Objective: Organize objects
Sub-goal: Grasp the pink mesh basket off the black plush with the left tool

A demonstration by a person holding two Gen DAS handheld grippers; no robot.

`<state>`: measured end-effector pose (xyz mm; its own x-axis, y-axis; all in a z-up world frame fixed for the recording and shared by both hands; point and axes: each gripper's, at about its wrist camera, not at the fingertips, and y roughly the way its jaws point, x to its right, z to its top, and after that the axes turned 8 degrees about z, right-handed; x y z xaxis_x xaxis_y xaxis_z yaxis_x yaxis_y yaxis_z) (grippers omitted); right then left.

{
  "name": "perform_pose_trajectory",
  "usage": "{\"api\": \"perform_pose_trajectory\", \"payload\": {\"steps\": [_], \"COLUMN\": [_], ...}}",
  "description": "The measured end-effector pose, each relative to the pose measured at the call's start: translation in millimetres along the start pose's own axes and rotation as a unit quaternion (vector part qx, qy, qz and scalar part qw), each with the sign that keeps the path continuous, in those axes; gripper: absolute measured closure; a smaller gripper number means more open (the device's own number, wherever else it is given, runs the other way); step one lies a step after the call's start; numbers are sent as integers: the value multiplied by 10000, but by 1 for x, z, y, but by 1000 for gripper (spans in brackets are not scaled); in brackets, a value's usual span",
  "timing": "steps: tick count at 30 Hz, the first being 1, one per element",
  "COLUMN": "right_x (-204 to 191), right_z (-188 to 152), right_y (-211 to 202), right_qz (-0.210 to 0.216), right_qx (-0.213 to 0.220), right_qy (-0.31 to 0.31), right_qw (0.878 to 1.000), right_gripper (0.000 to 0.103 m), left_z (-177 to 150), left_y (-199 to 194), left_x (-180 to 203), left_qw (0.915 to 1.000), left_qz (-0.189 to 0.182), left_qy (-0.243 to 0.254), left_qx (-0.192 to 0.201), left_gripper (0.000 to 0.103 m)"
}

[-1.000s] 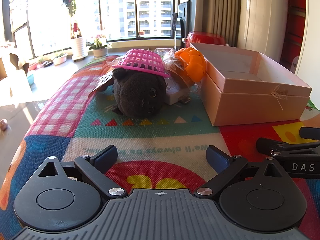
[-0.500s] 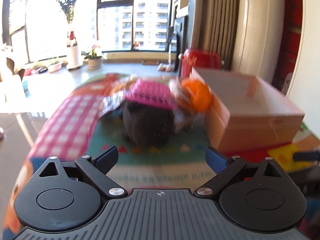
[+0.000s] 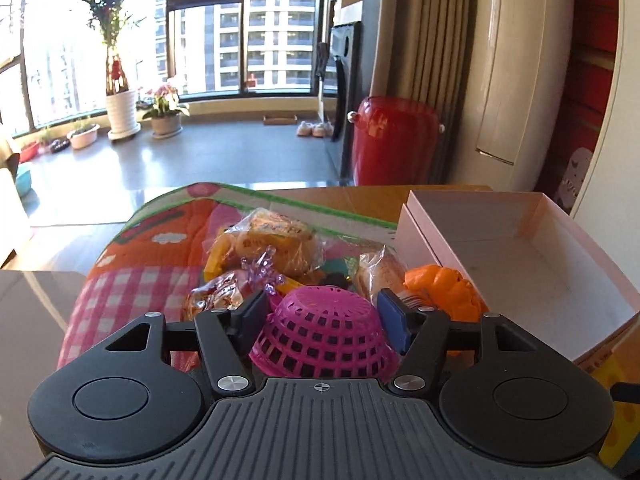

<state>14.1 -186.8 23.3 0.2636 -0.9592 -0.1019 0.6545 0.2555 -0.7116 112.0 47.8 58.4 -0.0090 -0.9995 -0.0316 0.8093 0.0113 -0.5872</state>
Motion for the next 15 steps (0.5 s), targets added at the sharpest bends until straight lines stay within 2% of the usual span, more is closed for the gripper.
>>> {"api": "perform_pose_trajectory", "payload": {"steps": [2, 3, 5, 7, 11, 15], "right_x": [-2, -5, -14, -22, -49, -100], "right_z": [4, 5, 6, 12, 24, 29], "right_y": [-2, -5, -17, -24, -28, -22], "right_qz": [206, 173, -18, -119, 522, 964], "right_qx": [-36, 77, 546, 805, 785, 857], "right_qy": [-114, -143, -248, -358, -619, -1310], "right_qw": [9997, 9997, 9982, 9960, 9936, 9829], "right_gripper": [0, 0, 0, 0, 0, 0], "left_z": [-2, -4, -10, -19, -45, -73], "left_y": [-4, -11, -32, -59, -106, -126], "left_x": [-11, -18, -33, -51, -76, -99], "left_qw": [9997, 9991, 9968, 9935, 9918, 9928], "left_qz": [-151, -257, -446, -661, -653, -512], "left_qy": [-189, -337, -605, -804, -924, -979], "left_qx": [28, 67, 262, 454, 592, 455], "left_gripper": [39, 39, 44, 43, 43, 44]}}
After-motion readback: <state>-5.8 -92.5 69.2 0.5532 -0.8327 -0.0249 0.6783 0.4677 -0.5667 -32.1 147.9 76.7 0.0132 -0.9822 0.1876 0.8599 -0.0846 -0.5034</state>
